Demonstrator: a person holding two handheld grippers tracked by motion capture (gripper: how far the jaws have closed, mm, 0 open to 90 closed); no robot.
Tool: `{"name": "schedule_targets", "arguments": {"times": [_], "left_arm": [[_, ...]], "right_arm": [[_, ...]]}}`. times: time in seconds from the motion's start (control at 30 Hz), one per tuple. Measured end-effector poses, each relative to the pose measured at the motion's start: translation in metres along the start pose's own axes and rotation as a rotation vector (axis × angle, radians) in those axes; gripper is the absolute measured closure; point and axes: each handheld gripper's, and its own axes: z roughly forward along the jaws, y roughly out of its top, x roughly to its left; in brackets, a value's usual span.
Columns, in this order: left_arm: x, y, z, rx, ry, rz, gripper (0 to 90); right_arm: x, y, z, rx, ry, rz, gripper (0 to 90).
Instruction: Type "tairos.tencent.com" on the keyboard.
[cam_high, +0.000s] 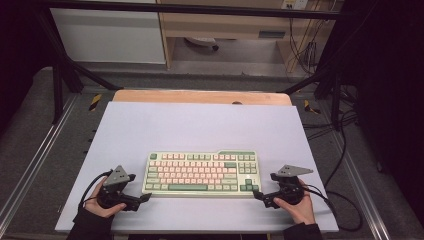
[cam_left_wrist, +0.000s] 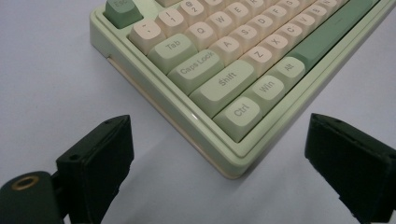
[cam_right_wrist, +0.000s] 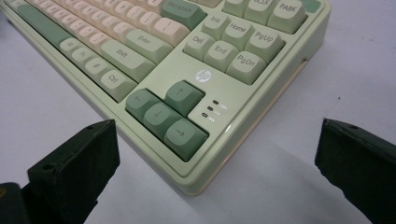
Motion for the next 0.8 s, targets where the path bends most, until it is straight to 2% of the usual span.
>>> {"name": "schedule_targets", "arguments": {"times": [0.47, 0.8], "left_arm": [[-0.0011, 0.0013, -0.0021, -0.005, 0.001, -0.002, 7.9], [-0.0042, 0.0086, -0.0081, -0.022, 0.016, -0.011, 10.0]], "right_arm": [[0.0005, 0.0001, -0.0004, 0.002, -0.002, 0.001, 0.4], [0.0005, -0.0004, 0.0002, 0.002, -0.006, -0.005, 0.4]]}}
